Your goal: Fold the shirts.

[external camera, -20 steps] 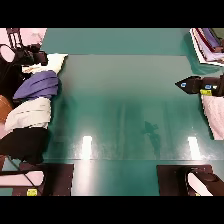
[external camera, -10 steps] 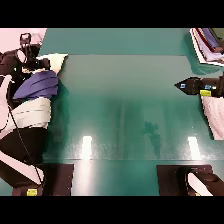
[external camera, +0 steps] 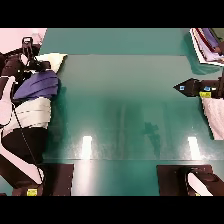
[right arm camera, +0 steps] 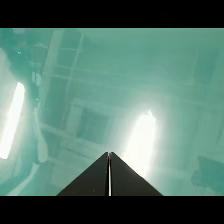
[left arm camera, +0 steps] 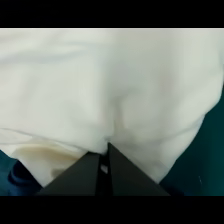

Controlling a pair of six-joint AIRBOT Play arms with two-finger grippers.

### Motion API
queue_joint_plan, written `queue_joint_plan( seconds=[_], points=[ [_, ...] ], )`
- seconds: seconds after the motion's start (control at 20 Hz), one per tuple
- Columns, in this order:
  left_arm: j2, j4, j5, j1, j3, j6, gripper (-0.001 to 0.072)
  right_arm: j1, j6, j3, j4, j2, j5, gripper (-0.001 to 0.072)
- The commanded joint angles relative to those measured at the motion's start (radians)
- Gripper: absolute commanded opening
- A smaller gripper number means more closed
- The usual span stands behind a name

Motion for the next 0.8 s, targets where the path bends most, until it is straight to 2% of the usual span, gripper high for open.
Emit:
queue_joint_plan(
  seconds=[0.0, 0.2, 0.35, 0.45, 0.65, 0.75],
  points=[
    [-0.003, -0.003, 0.021, 0.001, 0.029, 0.011, 0.0025, 0.000, 0.006, 0.000, 0.000, 0.000, 0.010, 0.0016],
    [0.030, -0.018, -0.065, 0.001, 0.161, 0.010, 0.0024, 0.000, 0.006, 0.000, 0.000, 0.001, 0.007, 0.0015],
    [0.136, -0.127, -0.140, 0.000, 0.269, 0.011, 0.0024, 0.000, 0.006, 0.014, 0.002, 0.000, -0.028, 0.0015],
    [0.249, -0.193, -0.206, 0.000, 0.333, 0.013, 0.0023, 0.000, 0.006, 0.076, 0.000, 0.000, -0.037, 0.0015],
    [0.526, -0.200, -0.292, -0.047, 0.339, 0.064, 0.0022, 0.000, 0.005, 0.254, -0.008, 0.000, -0.056, 0.0015],
    [0.634, -0.200, -0.389, -0.112, 0.338, 0.064, 0.0022, 0.000, 0.005, 0.336, -0.009, 0.000, -0.059, 0.0015]
  ],
)
